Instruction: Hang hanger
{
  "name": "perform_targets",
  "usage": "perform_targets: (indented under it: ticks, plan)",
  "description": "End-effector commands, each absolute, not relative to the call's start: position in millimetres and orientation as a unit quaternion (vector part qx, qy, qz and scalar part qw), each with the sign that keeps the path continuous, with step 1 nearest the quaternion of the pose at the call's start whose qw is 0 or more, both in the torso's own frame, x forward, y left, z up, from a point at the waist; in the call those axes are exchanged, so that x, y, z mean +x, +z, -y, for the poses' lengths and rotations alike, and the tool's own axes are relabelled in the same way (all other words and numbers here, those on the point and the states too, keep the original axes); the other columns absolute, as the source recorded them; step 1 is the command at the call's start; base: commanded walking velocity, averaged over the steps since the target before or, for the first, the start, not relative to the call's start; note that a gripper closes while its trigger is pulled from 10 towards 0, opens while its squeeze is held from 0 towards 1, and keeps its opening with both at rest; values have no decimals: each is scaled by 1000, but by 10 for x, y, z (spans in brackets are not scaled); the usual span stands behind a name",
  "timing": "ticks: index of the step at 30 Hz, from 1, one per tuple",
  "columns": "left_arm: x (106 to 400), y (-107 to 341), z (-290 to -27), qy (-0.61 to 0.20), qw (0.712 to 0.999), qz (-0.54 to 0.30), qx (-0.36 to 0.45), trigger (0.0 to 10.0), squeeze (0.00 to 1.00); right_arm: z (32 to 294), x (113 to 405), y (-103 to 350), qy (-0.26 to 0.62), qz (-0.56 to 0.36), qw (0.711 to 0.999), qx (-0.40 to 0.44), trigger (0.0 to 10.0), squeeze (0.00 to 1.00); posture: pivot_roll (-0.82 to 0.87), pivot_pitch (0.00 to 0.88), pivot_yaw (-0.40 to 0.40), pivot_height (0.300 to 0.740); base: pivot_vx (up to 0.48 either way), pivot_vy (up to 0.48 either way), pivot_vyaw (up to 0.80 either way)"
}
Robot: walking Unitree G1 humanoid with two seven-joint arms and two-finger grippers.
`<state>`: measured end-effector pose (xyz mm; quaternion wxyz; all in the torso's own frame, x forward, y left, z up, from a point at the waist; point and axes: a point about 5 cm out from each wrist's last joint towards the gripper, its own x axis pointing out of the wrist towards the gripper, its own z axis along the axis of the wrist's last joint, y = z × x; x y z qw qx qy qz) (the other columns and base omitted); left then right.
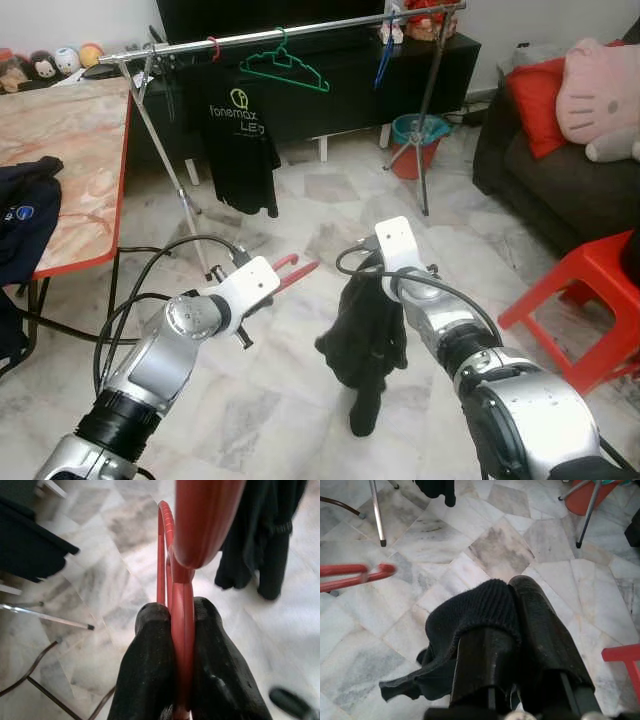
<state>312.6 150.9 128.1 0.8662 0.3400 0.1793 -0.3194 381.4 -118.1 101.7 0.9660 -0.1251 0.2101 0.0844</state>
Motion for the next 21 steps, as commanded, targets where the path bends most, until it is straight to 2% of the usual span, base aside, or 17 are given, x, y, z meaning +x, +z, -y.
perform_targets:
  ticks: [1, 2, 3, 6, 15, 21]
  plan:
    - [3043, 1316, -1574, -354, 852, -184, 338, 10000, 0, 1206, 3832, 1052, 80, -205, 967, -127, 10000, 0, 98, 0, -10, 740, 0, 0, 0]
    - [3043, 1316, -1574, -354, 852, -184, 338, 10000, 0, 1206, 3832, 1052, 80, -205, 967, -127, 10000, 0, 98, 0, -10, 740, 0, 0, 0]
    - [2958, 1297, -1619, -387, 833, -198, 341, 10000, 0, 1227, 3833, 1052, 76, -205, 967, -128, 10000, 0, 101, 0, -11, 740, 0, 0, 0]
    - [2849, 1264, -1701, -420, 806, -227, 349, 10000, 0, 1246, 3836, 1055, 73, -206, 967, -129, 10000, 0, 103, 0, -11, 740, 0, 0, 0]
    - [2709, 1331, -1581, -484, 783, -236, 311, 10000, 0, 1185, 3860, 1106, 75, -199, 969, -125, 10000, 0, 108, 0, -18, 740, 0, 0, 0]
    - [2692, 1416, -1446, -503, 786, -213, 290, 10000, 0, 1102, 3874, 1146, 83, -191, 971, -119, 10000, 0, 110, 0, -18, 740, 0, 0, 0]
